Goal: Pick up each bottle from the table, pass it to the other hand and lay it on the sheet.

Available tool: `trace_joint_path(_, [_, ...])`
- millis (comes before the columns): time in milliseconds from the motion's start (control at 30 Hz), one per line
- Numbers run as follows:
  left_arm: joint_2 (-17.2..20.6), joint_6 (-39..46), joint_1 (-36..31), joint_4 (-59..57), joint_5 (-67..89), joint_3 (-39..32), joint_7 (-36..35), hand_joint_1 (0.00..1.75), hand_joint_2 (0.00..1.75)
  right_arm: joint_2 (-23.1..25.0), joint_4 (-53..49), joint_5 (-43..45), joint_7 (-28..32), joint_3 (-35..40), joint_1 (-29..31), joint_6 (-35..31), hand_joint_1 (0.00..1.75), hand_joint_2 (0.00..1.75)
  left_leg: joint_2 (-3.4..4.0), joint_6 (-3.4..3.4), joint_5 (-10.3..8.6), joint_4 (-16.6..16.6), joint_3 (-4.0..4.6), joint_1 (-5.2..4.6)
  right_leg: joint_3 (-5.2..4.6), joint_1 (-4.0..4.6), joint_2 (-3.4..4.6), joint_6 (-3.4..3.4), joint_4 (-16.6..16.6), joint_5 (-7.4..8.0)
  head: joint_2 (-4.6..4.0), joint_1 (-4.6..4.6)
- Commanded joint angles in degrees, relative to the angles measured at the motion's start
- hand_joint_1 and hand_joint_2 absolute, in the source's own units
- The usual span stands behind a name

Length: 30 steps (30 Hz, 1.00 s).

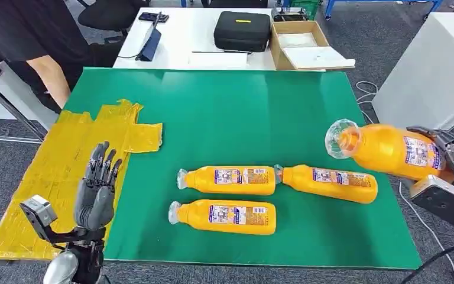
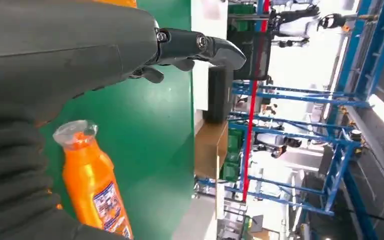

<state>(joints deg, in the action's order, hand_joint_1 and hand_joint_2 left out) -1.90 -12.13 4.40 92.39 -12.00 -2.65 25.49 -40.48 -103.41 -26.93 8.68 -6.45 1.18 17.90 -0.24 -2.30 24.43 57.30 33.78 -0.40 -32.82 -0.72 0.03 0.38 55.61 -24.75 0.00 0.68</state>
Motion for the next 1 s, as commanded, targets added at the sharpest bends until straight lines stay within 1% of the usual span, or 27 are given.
trace_joint_path(33, [0.0,-1.87,-6.75,-7.99,-0.86,7.85,0.42,0.0,1.75,17.31,16.26,-6.92,-3.2,20.5,13.99,-5.04,1.75,1.75,0.29,0.22,-0.01,-0.25,-0.39,0.18,0.39,0.16,0.28,-0.09,-0.38,0.17,0.0,0.0])
trace_joint_path(67, [-0.56,-2.02,-9.1,-9.28,-1.28,9.42,0.01,0.0,1.75,23.09,20.67,-7.75,-4.89,23.48,17.59,-6.96,1.75,1.75,0.43,0.19,-0.03,-0.28,-0.36,0.34,0.42,0.26,0.43,-0.1,-0.47,0.27,0.0,-0.02])
trace_joint_path(100, [-1.02,-0.91,-11.01,-10.13,-1.67,10.84,-0.91,0.0,1.75,26.76,24.66,-9.28,-7.21,27.6,21.21,-8.97,1.75,1.75,0.36,0.16,-0.03,-0.25,-0.24,0.37,0.39,0.22,0.35,-0.08,-0.38,0.21,0.0,-0.02])
trace_joint_path(133, [-1.16,-1.83,-12.83,-11.23,-3.88,12.44,-1.72,0.0,1.75,30.75,27.1,-6.85,-8.6,28.0,22.76,-10.75,1.75,1.75,0.6,0.25,-0.12,-0.4,-0.39,0.44,0.48,0.26,0.58,-0.12,-0.53,0.37,0.0,-0.07])
trace_joint_path(167, [-1.7,-1.81,-14.59,-12.39,-5.03,13.58,-2.34,0.0,1.75,33.03,28.97,-7.99,-10.6,29.78,24.32,-11.94,1.75,1.75,0.74,0.23,-0.1,-0.24,-0.28,0.57,0.34,0.38,0.71,-0.13,-0.37,0.33,0.0,-0.04])
trace_joint_path(200, [-1.88,-1.05,-16.27,-13.53,-6.31,15.1,-2.43,0.0,1.75,35.11,30.83,-8.2,-11.75,31.38,25.83,-13.21,1.75,1.75,0.71,0.23,-0.1,-0.19,-0.24,0.48,0.23,0.29,0.7,-0.2,-0.21,0.3,0.0,-0.04])
trace_joint_path(233, [-1.9,-0.8,-17.32,-14.28,-8.14,16.32,-2.88,0.0,1.75,36.57,31.7,-7.46,-12.51,31.83,26.24,-13.85,1.75,1.75,0.87,0.31,-0.17,-0.25,-0.32,0.41,0.15,0.26,0.84,-0.32,-0.2,0.43,0.0,-0.02])
trace_joint_path(267, [-1.94,-0.41,-18.42,-15.11,-10.22,17.72,-3.27,0.0,1.75,38.3,32.62,-7.07,-13.12,32.47,26.71,-14.15,1.75,1.75,0.77,0.39,-0.19,-0.14,-0.19,0.48,0.09,0.32,0.72,-0.33,-0.13,0.38,0.0,-0.07])
trace_joint_path(333, [-2.54,-0.22,-19.22,-15.68,-12.66,18.58,-3.98,0.0,1.75,41.35,33.23,-7.69,-14.37,33.24,27.31,-14.88,1.75,1.75,0.92,0.56,-0.31,-0.12,-0.12,0.51,-0.03,0.27,0.8,-0.53,-0.04,0.49,0.0,-0.02])
trace_joint_path(433, [-1.79,1.41,-19.94,-14.87,-17.87,20.47,-5.03,0.0,1.75,45.52,35.89,-9.69,-15.01,36.0,30.07,-15.47,1.75,1.75,0.87,0.62,-0.33,-0.06,-0.08,0.53,-0.11,0.23,0.75,-0.52,0.19,0.38,0.0,0.0])
trace_joint_path(467, [-1.51,2.18,-19.89,-14.24,-19.17,20.74,-5.21,0.0,1.75,46.89,36.97,-9.7,-15.07,36.9,30.89,-15.36,1.75,1.75,0.96,0.68,-0.33,-0.04,-0.07,0.52,-0.17,0.21,0.85,-0.54,0.26,0.38,0.0,-0.02])
trace_joint_path(567, [-1.09,3.08,-20.06,-13.38,-21.14,20.87,-5.75,0.0,1.75,48.65,38.5,-9.18,-14.1,39.05,31.88,-15.0,1.75,1.75,0.82,0.59,-0.35,-0.02,0.03,0.55,-0.26,0.23,0.71,-0.49,0.36,0.33,0.0,0.0])
trace_joint_path(633, [-0.98,3.66,-19.98,-12.76,-21.74,20.98,-5.97,0.0,1.75,49.33,39.42,-9.14,-13.67,40.68,32.25,-14.91,1.75,1.75,0.82,0.69,-0.31,0.0,-0.01,0.56,-0.25,0.24,0.72,-0.52,0.39,0.3,0.0,-0.04])
trace_joint_path(733, [-0.99,4.1,-19.81,-12.27,-21.83,21.02,-6.04,0.0,1.75,49.57,39.73,-9.18,-13.27,41.47,32.22,-14.86,1.75,1.75,0.7,0.59,-0.36,-0.03,0.14,0.58,-0.33,0.27,0.62,-0.48,0.32,0.31,0.0,0.0])
trace_joint_path(800, [-0.78,5.39,-19.21,-10.82,-22.26,20.34,-5.76,0.0,1.75,50.61,40.26,-9.64,-12.68,43.12,32.24,-14.2,1.75,1.75,0.64,0.6,-0.34,-0.01,0.13,0.57,-0.3,0.26,0.55,-0.47,0.33,0.29,0.0,-0.02])
trace_joint_path(867, [-0.34,6.2,-18.43,-9.14,-23.02,19.45,-6.19,0.0,1.75,51.21,40.79,-12.05,-12.88,45.6,32.44,-14.33,1.75,1.75,0.62,0.57,-0.36,-0.01,0.25,0.56,-0.4,0.26,0.6,-0.46,0.34,0.3,0.0,-0.04])
trace_joint_path(967, [-0.2,6.2,-18.32,-8.91,-23.12,19.35,-6.31,0.0,1.75,51.41,40.83,-12.19,-13.02,45.75,32.36,-14.47,1.75,1.75,0.64,0.68,-0.34,0.01,0.22,0.56,-0.34,0.25,0.7,-0.46,0.35,0.31,0.0,-0.04])
trace_joint_path(1000, [-0.2,6.2,-18.32,-8.91,-23.12,19.35,-6.31,0.0,1.75,51.41,40.83,-12.19,-13.02,45.75,32.36,-14.47,1.75,1.75,0.48,0.63,-0.41,-0.04,0.31,0.54,-0.41,0.24,0.55,-0.46,0.33,0.3,0.0,-0.04])
